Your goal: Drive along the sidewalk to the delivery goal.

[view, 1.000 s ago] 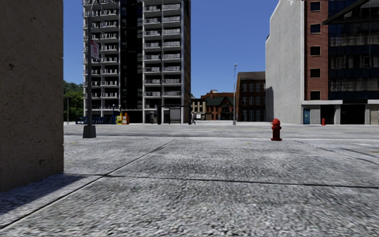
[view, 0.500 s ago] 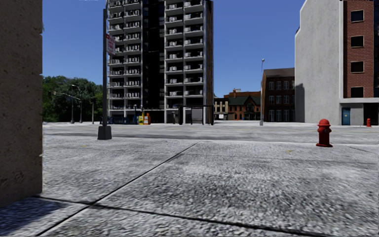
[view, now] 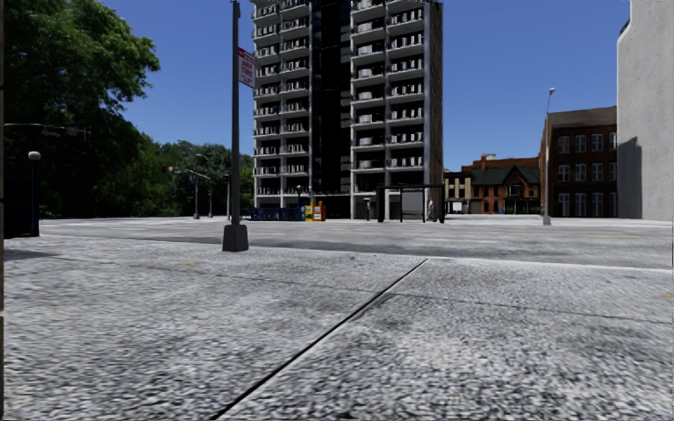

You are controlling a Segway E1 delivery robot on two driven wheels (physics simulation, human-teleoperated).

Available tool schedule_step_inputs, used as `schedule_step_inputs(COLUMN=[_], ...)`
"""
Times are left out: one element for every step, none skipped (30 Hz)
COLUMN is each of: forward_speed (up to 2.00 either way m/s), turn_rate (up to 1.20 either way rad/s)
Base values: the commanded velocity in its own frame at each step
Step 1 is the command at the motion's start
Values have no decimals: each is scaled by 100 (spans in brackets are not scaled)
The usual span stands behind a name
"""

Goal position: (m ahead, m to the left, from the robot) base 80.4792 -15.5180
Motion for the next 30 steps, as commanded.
schedule_step_inputs(forward_speed=[200, 200, 200, 200, 200, 200, 200, 200, 200, 200, 200, 200, 200, 200, 200, 200, 200, 200, 200, 200, 200, 200, 200, 200, 200, 200, 200, 200, 200, 200], turn_rate=[52, 53, 53, 53, 53, 53, 53, 53, 53, 53, 53, 54, 54, 54, 54, 54, 54, 54, 54, 54, 54, 54, 54, 54, 54, 54, 54, 54, 54, 54])
